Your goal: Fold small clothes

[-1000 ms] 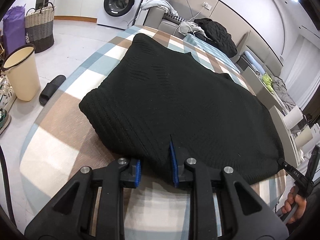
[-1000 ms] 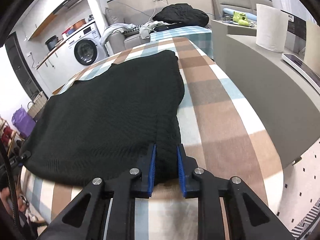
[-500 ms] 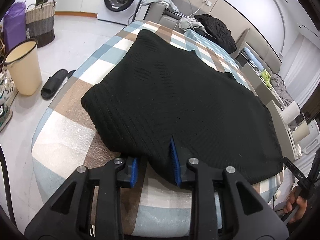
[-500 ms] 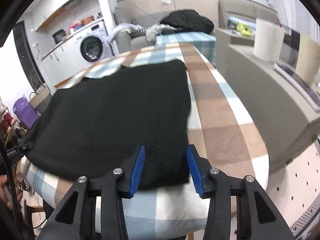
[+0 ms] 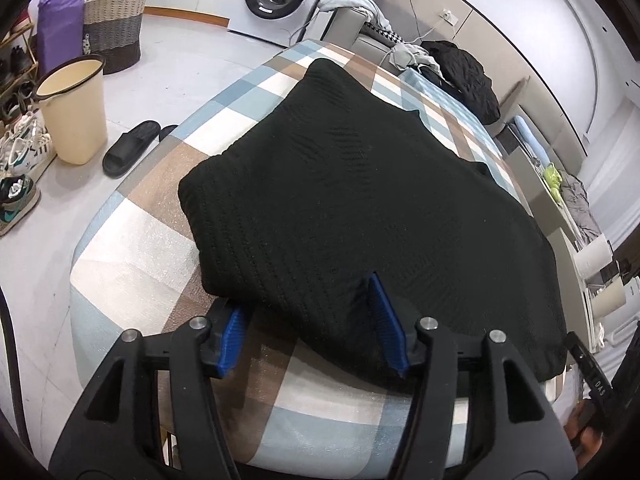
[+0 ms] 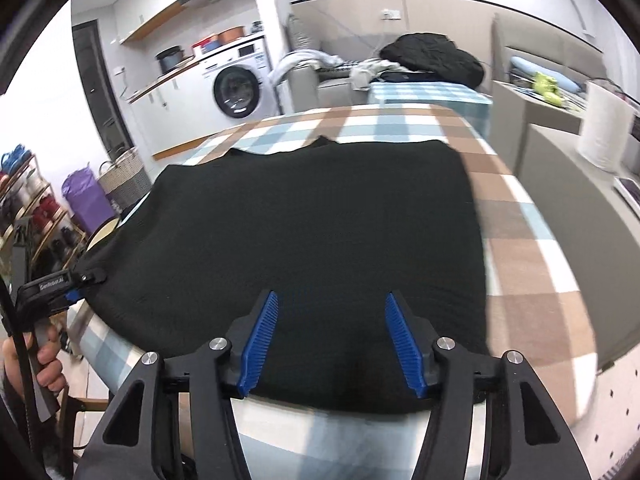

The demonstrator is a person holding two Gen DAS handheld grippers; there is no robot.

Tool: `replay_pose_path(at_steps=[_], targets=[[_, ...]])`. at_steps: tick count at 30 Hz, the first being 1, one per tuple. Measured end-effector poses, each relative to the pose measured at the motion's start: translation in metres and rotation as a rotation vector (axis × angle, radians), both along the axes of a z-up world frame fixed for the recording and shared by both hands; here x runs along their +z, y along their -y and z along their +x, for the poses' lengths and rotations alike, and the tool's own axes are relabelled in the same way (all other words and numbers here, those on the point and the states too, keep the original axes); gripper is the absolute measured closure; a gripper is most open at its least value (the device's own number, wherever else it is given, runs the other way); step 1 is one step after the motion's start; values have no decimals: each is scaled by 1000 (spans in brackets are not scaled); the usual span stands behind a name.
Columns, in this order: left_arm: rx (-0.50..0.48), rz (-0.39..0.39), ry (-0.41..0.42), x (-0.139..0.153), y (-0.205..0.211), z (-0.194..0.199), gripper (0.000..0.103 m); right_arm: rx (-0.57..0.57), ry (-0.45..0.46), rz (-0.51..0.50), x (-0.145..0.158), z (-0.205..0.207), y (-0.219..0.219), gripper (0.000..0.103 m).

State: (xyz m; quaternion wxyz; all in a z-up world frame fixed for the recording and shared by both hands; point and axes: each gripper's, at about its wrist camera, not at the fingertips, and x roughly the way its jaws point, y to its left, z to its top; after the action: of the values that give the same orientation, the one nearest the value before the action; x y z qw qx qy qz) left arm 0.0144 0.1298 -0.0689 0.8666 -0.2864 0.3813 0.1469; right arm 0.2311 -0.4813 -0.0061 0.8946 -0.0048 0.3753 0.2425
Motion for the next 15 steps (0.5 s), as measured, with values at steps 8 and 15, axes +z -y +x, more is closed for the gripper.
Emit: replay_pose_path(at_steps=[8, 15], targets=[[34, -9, 19, 0, -8, -2, 40, 77, -3, -27, -12, 4, -35, 42], [0, 2, 43, -5, -2, 10, 78, 109, -25, -42, -23, 4, -49, 42]])
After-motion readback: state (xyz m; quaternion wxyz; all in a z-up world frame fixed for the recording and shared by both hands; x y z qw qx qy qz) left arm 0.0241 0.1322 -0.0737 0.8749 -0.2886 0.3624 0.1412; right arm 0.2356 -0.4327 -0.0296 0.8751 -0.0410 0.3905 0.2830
